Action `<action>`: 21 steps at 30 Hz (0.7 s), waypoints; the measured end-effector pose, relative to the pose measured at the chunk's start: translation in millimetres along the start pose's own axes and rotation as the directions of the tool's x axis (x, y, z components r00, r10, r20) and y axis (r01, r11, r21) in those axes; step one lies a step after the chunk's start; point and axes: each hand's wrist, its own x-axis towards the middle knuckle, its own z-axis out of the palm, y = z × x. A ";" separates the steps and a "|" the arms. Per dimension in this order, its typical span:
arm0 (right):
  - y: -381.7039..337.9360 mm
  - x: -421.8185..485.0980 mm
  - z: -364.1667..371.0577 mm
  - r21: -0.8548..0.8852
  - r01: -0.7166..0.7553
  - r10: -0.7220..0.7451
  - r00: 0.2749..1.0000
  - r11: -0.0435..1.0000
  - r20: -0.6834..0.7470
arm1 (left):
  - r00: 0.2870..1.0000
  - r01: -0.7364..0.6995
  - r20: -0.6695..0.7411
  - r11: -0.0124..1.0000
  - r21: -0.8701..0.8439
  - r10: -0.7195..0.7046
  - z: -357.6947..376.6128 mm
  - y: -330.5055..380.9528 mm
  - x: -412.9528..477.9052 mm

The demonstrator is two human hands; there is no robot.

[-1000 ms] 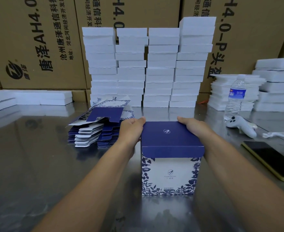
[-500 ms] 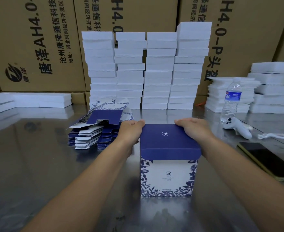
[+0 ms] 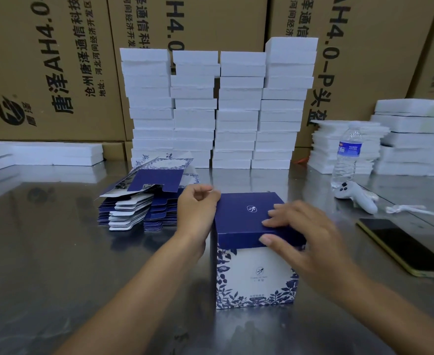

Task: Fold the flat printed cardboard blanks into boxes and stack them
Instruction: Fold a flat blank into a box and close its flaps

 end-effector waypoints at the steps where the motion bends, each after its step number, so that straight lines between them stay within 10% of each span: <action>1: 3.5 -0.7 5.2 -0.056 0.047 -0.049 0.998 0.997 -0.038 | 0.999 -0.032 0.019 0.999 0.020 0.032 -1.1 -0.7 -6.1; 8: 12.4 13.3 31.3 0.069 -0.081 0.087 0.991 0.994 -0.104 | 0.804 -0.595 0.229 0.728 0.341 0.549 -20.7 -16.0 -41.4; 21: 15.6 18.0 50.0 0.145 -0.126 0.149 0.976 0.981 -0.161 | 0.644 -0.752 0.372 0.464 0.468 0.668 -24.1 -16.9 -14.9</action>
